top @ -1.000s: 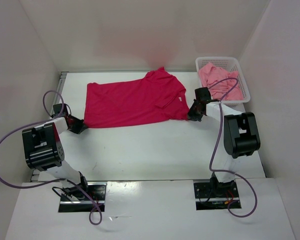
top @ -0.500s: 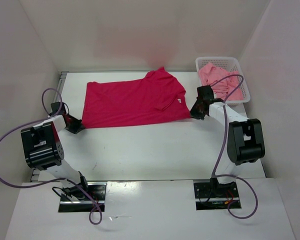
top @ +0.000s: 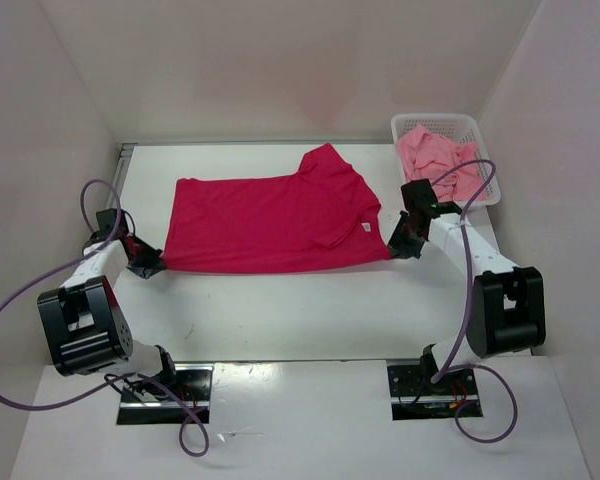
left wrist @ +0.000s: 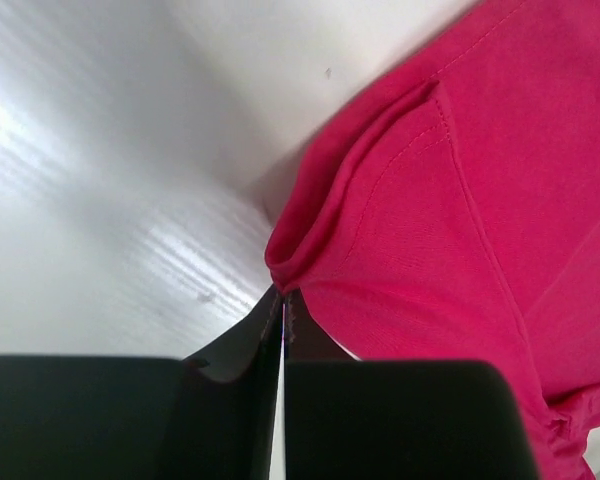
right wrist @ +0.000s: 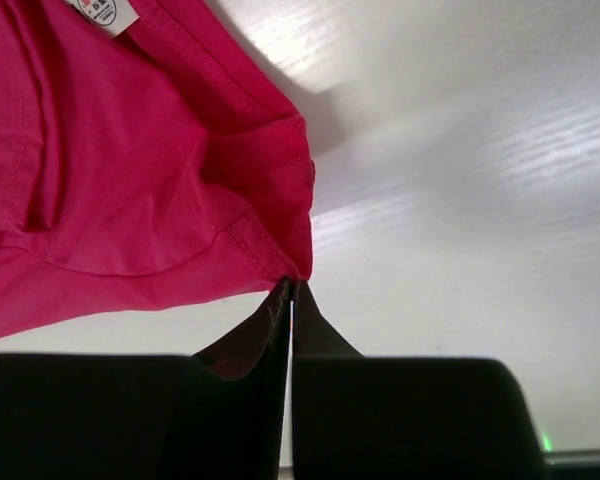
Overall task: Fold and stack the t-shirts
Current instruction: Fold the flattened tshirt in 1/3 of the way
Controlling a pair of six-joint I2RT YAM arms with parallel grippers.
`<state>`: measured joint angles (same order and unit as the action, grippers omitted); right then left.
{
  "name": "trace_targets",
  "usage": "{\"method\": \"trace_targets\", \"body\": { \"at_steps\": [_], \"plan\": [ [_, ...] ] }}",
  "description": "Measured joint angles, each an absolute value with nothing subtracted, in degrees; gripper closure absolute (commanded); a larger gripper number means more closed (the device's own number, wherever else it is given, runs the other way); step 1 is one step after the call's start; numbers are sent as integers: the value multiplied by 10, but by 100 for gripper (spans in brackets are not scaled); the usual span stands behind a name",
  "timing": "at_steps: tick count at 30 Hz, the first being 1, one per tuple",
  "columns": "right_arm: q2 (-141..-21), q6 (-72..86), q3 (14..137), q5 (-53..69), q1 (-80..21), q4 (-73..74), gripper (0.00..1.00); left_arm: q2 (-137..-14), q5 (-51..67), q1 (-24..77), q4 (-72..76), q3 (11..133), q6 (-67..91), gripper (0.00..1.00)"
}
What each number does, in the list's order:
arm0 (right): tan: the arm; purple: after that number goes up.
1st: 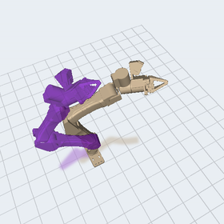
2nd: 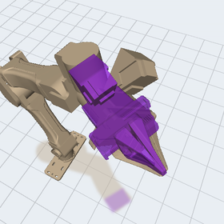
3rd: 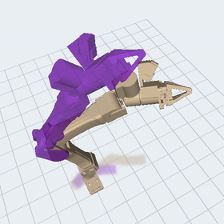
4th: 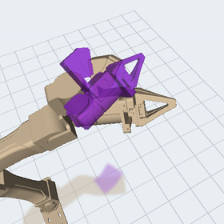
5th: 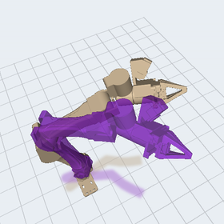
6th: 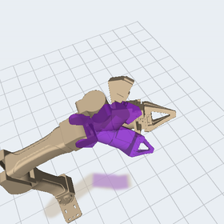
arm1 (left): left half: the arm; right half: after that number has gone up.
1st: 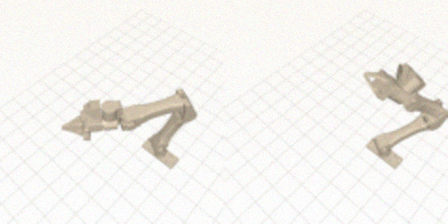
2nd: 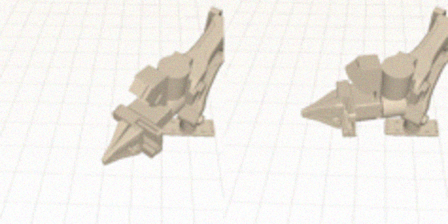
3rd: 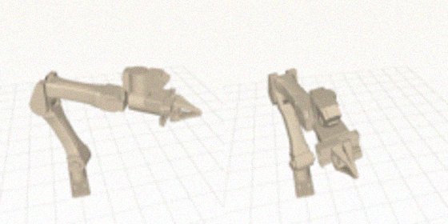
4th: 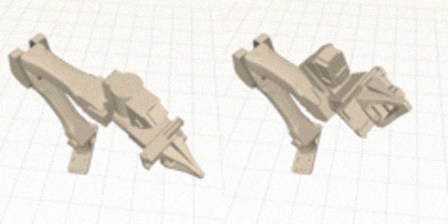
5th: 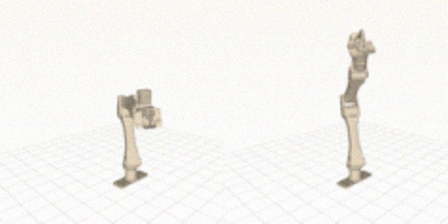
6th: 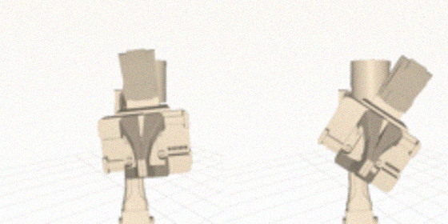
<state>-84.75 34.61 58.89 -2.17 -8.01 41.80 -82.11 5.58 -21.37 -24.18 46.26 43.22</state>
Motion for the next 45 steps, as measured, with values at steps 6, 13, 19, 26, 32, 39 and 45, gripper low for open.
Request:
{"method": "trace_targets", "body": {
  "at_steps": [6,13,19,26,32,39,45],
  "plan": [
    [-834,348,589,-18,-101,472,49,-785,58,-216,-283,457,428,32],
    [-806,333,608,-8,-104,498,78,-751,60,-227,-314,469,434,7],
    [-810,337,615,49,-134,422,100,-753,86,-151,-270,487,424,85],
    [-911,366,615,122,-168,272,70,-828,106,56,-200,501,436,86],
    [-996,378,622,138,-185,229,64,-858,105,82,-172,483,450,86],
    [-1020,398,630,140,-188,200,64,-858,88,43,-163,466,442,84],
    [-1040,408,630,137,-188,180,64,-858,86,24,-163,462,435,83]
  ]
}}
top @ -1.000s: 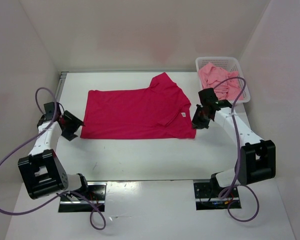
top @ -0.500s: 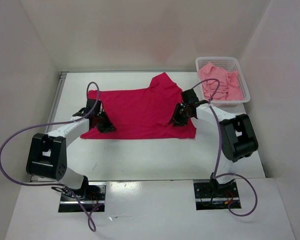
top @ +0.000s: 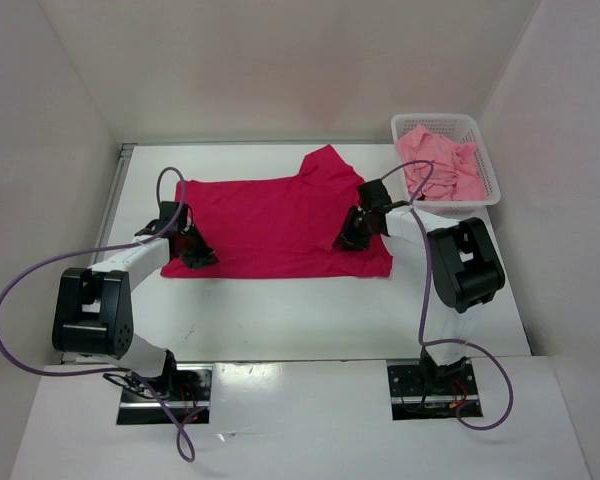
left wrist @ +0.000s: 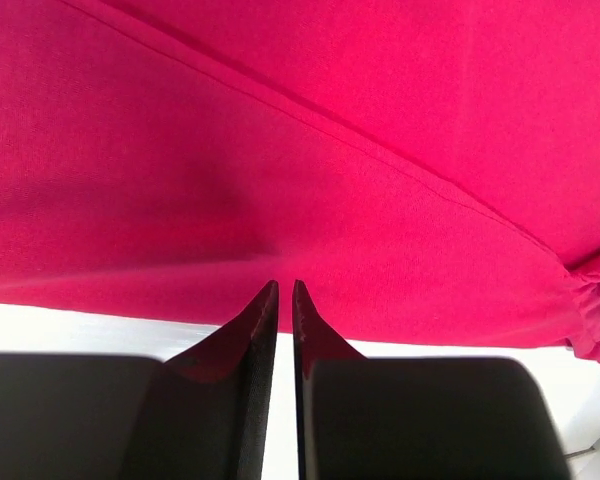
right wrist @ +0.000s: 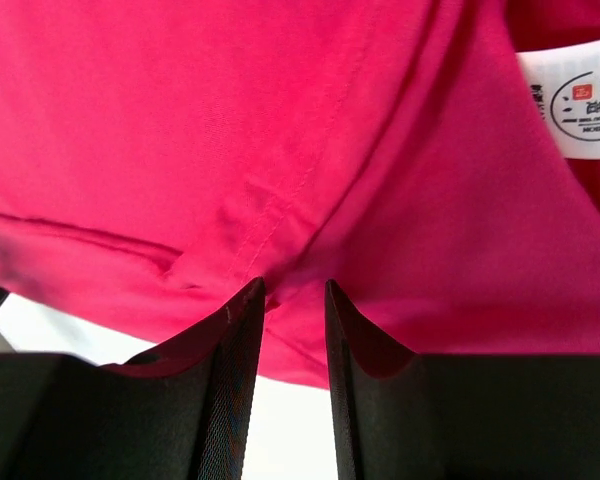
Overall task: Fold and stack the t-shirts
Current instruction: Fold the flattened tshirt in 1/3 of the way
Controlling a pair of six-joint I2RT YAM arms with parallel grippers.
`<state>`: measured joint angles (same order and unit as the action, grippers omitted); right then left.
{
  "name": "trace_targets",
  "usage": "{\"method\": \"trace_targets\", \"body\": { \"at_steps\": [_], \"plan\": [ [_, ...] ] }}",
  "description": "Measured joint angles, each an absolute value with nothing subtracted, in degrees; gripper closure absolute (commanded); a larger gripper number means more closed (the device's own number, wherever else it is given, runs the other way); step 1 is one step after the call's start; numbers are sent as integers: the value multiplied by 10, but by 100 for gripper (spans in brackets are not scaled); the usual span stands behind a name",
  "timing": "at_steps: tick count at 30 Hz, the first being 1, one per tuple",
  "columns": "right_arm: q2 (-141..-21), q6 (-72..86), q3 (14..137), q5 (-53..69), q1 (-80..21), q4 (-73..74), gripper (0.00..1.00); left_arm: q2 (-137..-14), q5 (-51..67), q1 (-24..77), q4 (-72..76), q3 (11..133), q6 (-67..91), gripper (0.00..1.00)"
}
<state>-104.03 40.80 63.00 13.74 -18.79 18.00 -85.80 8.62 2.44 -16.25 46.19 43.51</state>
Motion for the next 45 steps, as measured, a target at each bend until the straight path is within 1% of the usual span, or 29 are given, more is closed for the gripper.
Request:
{"method": "trace_targets", "body": {
  "at_steps": [3,10,15,19,24,26,29,31,33,34,36,37,38,40,41,45],
  "plan": [
    [-1053,409,630,137,-188,180,64,-858,86,25,-161,461,435,83],
    [-1071,411,653,138,-188,180,79,-885,86,17,-160,458,435,82],
    [-1091,411,693,140,-188,179,81,-897,86,-6,-161,455,436,82],
    [-1121,414,726,145,-189,173,81,-897,86,-13,-159,455,437,82],
    [-1201,422,820,163,-192,178,81,-897,86,-13,-162,457,437,82],
    [-1227,426,865,171,-193,185,73,-897,84,-13,-171,468,437,82],
    [-1232,427,896,177,-193,190,61,-894,79,-13,-172,484,437,81],
    [-1226,424,907,180,-193,190,61,-882,77,-13,-172,487,438,81],
    [-1212,420,898,180,-193,191,72,-867,77,-13,-174,488,438,83],
    [-1199,418,883,180,-194,190,82,-863,77,-12,-174,488,438,87],
    [-1171,417,849,180,-196,192,93,-857,72,-5,-176,490,438,91],
    [-1153,415,827,178,-199,194,97,-857,70,1,-179,492,438,93],
    [-1137,413,806,177,-204,198,100,-860,65,13,-183,496,438,94],
    [-1114,412,777,176,-224,201,100,-868,60,41,-189,505,437,96],
    [-1110,410,767,170,-249,202,100,-874,60,57,-189,509,438,96],
    [-1114,410,761,165,-322,202,100,-902,58,108,-189,515,440,96]
  ]
}}
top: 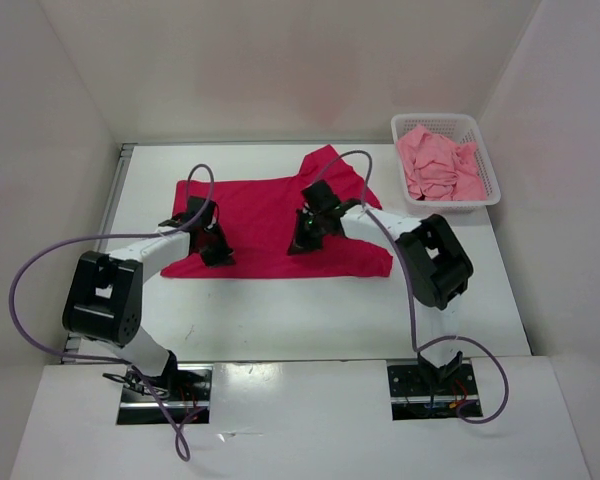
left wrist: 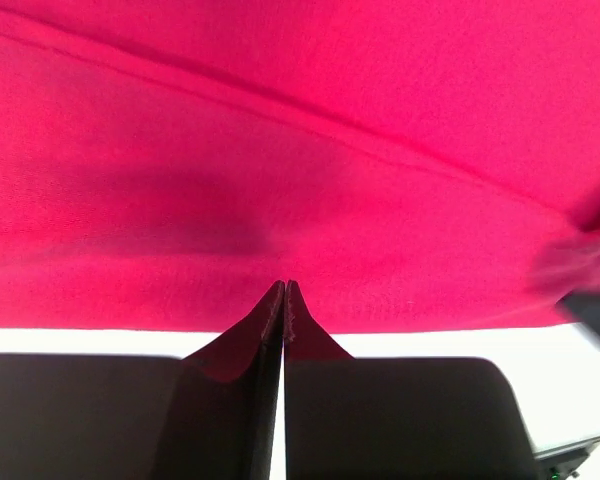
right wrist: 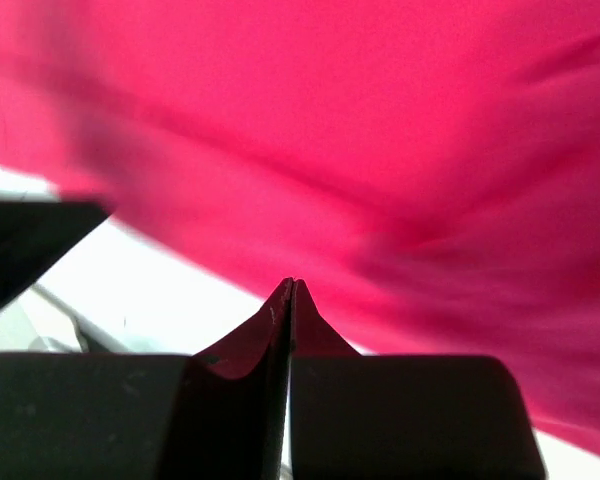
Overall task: Fold and stack the t-shirts
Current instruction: Fold the flattened tshirt in 1/3 of the way
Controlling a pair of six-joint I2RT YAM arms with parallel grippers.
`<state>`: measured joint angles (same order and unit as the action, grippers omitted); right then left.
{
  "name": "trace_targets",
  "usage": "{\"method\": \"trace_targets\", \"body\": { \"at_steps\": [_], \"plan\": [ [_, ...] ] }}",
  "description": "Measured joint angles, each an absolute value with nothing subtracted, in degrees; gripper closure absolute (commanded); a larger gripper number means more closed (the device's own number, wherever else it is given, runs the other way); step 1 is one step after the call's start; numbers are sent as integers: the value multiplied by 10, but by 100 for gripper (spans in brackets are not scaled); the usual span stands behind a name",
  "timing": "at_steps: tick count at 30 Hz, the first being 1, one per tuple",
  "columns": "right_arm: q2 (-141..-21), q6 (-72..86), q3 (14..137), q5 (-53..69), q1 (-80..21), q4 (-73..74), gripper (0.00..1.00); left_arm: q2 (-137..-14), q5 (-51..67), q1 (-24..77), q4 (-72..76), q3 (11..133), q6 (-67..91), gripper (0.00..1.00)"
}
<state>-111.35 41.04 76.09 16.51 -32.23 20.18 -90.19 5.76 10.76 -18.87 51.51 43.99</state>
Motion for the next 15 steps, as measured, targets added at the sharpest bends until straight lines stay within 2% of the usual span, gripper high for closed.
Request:
{"method": "trace_targets", "body": {
  "at_steps": [4,15],
  "plan": [
    [-1129,410,769,157,-369,201,100,-933,55,117,-188,519,441,96],
    [-1153,411,745,109,-368,187,100,-953,106,67,-173,502,454,92]
  ]
}}
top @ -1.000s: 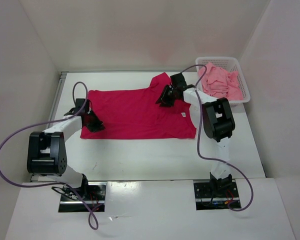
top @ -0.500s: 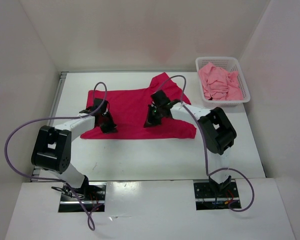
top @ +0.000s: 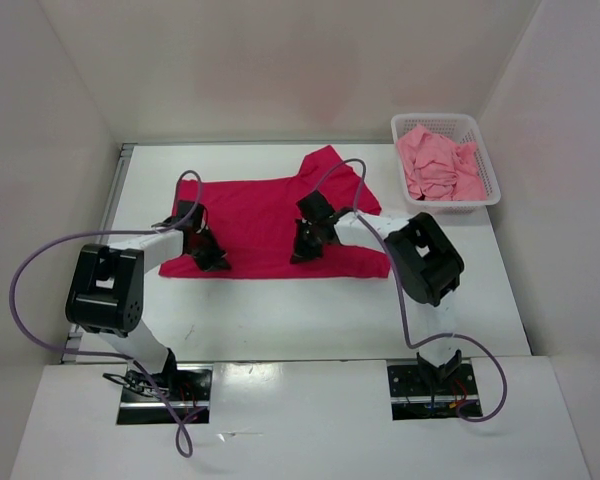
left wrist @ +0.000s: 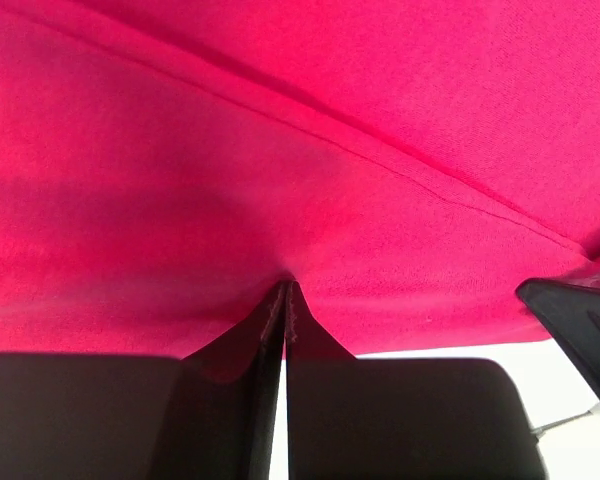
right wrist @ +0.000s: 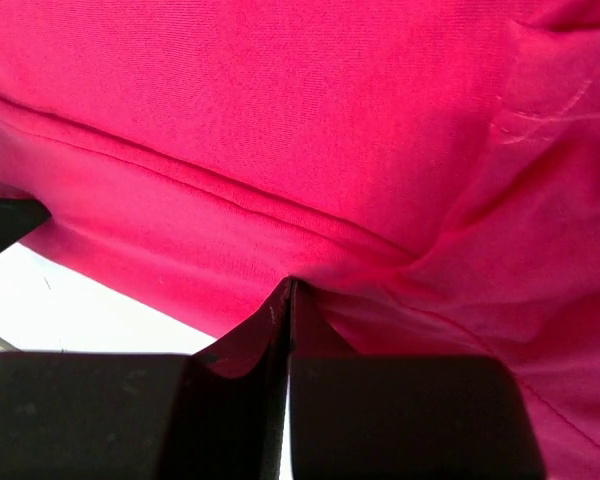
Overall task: Fold and stack the t-shirts
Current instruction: Fold the flattened tshirt in 1/3 of the way, then grap the side of the flattened tshirt furthest away from the robot with both arms
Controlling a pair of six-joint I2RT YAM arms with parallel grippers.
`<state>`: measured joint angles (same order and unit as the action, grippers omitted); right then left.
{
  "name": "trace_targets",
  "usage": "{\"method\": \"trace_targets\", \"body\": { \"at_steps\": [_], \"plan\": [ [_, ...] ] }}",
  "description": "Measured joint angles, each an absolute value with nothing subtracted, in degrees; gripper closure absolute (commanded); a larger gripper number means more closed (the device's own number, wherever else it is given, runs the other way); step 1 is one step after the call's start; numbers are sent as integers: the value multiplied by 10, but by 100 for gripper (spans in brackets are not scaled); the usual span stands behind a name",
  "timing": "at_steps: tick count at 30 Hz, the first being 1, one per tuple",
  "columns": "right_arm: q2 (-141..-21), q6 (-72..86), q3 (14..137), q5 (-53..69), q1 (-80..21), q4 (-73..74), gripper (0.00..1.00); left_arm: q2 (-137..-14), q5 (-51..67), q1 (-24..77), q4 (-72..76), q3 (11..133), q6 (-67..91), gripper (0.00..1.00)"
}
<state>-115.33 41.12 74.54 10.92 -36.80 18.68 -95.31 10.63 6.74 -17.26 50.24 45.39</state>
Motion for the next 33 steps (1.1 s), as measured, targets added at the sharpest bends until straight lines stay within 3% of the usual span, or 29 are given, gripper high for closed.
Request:
{"method": "trace_targets", "body": {
  "at_steps": [12,15,20,22,25,26,29,33],
  "plan": [
    [-1072,426,625,107,-403,147,100,-889,143,87,-194,426,467,91],
    [-1060,435,613,102,-421,155,100,-855,162,88,-206,390,486,84],
    [-1048,437,620,87,-440,205,86,-763,143,53,-308,407,496,79],
    [-1048,425,647,82,-434,239,76,-758,141,22,-322,478,495,79],
    [-1047,401,706,82,-411,269,68,-784,131,-15,-288,565,490,77],
    [-1045,393,726,82,-401,270,68,-797,123,-24,-276,586,487,77],
    [-1035,367,766,85,-373,269,91,-853,82,-48,-228,638,479,74],
    [-1032,348,781,90,-335,267,96,-950,35,-72,-195,686,469,62]
  ]
}}
